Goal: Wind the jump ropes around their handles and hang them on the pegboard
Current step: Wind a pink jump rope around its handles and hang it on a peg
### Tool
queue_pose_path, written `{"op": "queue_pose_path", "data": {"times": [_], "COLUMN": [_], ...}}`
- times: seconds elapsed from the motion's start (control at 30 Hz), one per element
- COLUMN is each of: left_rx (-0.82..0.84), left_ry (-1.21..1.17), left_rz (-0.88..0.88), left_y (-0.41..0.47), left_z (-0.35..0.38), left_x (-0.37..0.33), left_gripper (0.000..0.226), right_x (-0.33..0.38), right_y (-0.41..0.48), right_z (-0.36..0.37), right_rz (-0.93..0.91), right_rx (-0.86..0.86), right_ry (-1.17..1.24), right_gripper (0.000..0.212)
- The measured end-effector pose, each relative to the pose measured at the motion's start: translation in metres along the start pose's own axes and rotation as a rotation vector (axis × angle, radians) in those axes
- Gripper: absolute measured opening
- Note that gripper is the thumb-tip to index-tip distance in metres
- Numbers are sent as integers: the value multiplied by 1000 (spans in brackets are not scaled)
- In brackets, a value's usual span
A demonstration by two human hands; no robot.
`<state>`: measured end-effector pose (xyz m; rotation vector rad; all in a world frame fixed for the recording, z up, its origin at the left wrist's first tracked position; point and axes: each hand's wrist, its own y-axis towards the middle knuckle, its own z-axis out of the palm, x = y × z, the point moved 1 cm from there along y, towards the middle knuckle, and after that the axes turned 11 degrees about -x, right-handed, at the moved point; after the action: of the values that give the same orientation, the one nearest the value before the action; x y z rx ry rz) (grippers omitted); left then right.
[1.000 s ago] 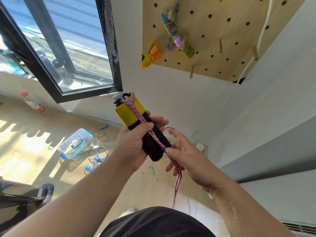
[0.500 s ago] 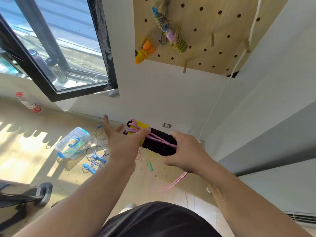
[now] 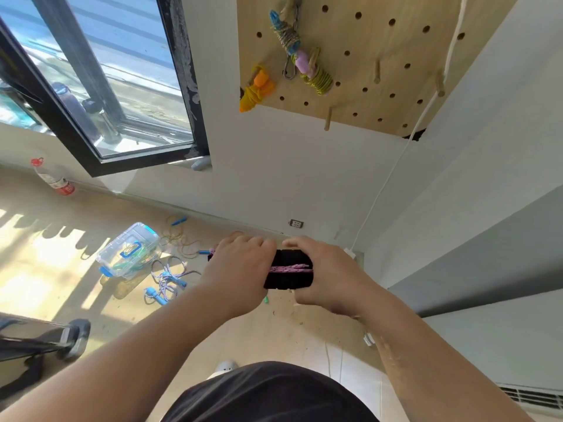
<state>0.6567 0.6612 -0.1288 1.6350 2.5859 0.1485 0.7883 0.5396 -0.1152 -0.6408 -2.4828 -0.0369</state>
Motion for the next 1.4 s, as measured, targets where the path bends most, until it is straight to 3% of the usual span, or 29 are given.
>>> {"op": "queue_pose_path", "data": {"times": [0.1,0.23,0.4,0.57,0.8,1.0,1.13,1.27,1.4], "left_rx": [30,94,171,207,129,178,233,315,422], "left_ry": [-26,-68,-225,-399,-426,-580,-618,-695,-386], "left_rz": [-57,-74,-171,-237,-240,-331,-213,-79,217], "left_y": [2,8,15,18,21,21,15,7,3], "left_z": [3,3,6,2,-13,-11,-25,-44,-62], "left_x": [5,5,3,8,10,18,13,4,-16], "left_gripper": [43,44,34,29,24,19,21,24,21], "right_x": [-8,-15,-25,-31,-33,-29,-43,-46,-48], "right_y": [-6,-12,-20,-32,-51,-49,-48,-49,-23], "right_z": [-11,-19,-26,-24,-27,-23,-24,-23,-38], "right_rz": [52,-23,-20,-14,21,-18,-38,-180,-391], "right_rx": [-3,-1,-29,-84,-97,-134,-146,-91,4], "right_ry": [-2,-175,-208,1,392,337,296,69,-295], "right_gripper": [94,37,40,34,26,27,19,22,34]}}
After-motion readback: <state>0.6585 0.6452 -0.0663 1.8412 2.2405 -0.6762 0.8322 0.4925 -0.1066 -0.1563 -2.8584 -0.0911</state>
